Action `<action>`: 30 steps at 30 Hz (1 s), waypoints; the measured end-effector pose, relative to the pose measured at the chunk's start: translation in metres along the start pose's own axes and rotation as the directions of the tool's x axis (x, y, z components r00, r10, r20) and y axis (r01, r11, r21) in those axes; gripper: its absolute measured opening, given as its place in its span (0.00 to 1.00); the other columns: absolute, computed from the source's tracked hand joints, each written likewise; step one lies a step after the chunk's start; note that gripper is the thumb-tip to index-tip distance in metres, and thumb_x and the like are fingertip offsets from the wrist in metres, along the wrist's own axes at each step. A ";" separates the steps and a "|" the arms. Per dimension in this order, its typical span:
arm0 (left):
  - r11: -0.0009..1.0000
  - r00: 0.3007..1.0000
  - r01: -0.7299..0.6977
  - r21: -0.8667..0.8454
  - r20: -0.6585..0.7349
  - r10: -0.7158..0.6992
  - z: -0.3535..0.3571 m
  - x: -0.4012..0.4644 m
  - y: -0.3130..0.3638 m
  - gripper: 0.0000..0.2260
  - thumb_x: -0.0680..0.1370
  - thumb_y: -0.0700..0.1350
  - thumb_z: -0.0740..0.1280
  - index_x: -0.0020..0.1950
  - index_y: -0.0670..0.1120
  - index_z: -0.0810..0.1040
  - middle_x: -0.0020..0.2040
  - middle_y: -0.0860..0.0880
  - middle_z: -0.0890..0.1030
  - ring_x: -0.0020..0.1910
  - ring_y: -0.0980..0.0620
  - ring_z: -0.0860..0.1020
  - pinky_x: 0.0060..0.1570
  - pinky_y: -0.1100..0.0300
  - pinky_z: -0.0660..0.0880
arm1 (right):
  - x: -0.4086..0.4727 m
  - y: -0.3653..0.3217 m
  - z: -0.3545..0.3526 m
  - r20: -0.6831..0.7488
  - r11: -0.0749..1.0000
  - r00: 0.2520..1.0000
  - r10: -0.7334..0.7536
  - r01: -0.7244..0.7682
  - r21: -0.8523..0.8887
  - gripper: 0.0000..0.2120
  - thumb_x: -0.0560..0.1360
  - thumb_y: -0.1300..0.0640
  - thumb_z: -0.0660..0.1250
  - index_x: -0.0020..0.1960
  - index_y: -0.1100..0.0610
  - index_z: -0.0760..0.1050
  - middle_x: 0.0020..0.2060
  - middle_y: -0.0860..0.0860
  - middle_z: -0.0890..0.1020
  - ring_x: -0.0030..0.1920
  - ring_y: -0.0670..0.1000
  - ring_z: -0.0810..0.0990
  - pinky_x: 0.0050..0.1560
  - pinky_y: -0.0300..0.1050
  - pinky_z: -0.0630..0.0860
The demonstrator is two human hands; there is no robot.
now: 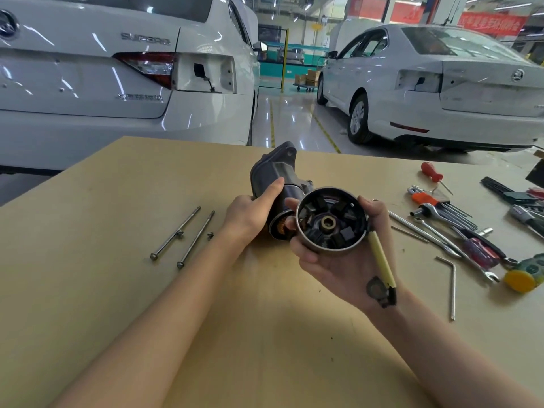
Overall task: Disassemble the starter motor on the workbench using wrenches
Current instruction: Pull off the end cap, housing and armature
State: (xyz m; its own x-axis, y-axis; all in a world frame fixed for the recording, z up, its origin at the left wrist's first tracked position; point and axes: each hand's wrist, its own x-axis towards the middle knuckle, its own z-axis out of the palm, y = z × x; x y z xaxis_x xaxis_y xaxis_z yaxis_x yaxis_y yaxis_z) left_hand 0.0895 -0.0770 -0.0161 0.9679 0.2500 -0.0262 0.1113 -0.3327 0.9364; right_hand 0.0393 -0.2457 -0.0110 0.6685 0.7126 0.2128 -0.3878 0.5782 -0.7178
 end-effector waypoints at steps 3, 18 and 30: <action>0.996 0.999 -0.024 0.087 0.031 0.021 -0.001 -0.001 0.000 0.31 0.75 0.70 0.56 0.50 0.45 0.82 0.45 0.46 0.82 0.43 0.49 0.78 0.36 0.58 0.69 | 0.000 0.002 0.000 -0.029 0.999 0.999 0.032 -0.033 -0.014 0.40 0.70 0.42 0.67 0.72 0.66 0.62 0.50 0.60 0.75 0.38 0.54 0.75 0.33 0.42 0.73; 0.825 0.806 -0.555 0.108 -0.174 0.566 -0.040 -0.062 0.020 0.17 0.78 0.57 0.61 0.52 0.45 0.80 0.47 0.50 0.79 0.48 0.52 0.77 0.50 0.56 0.75 | 0.007 0.005 0.018 -0.287 0.995 0.954 0.090 -0.097 -0.011 0.25 0.76 0.43 0.56 0.54 0.59 0.82 0.54 0.65 0.81 0.46 0.64 0.84 0.35 0.48 0.82; 0.774 0.790 -0.610 0.171 0.058 0.610 -0.070 -0.096 -0.007 0.36 0.54 0.59 0.75 0.61 0.53 0.76 0.52 0.58 0.78 0.53 0.61 0.79 0.55 0.69 0.73 | 0.004 0.013 0.022 -0.153 0.934 0.952 0.264 -0.292 -0.205 0.31 0.78 0.37 0.52 0.62 0.60 0.77 0.55 0.59 0.82 0.51 0.58 0.83 0.50 0.53 0.80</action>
State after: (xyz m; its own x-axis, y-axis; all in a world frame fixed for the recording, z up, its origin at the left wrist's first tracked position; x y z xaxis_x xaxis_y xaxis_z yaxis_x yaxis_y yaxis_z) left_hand -0.0201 -0.0350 0.0045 0.8460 -0.0581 0.5299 -0.4652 -0.5658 0.6807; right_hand 0.0230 -0.2267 -0.0044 0.6311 0.7707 -0.0884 -0.4274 0.2503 -0.8688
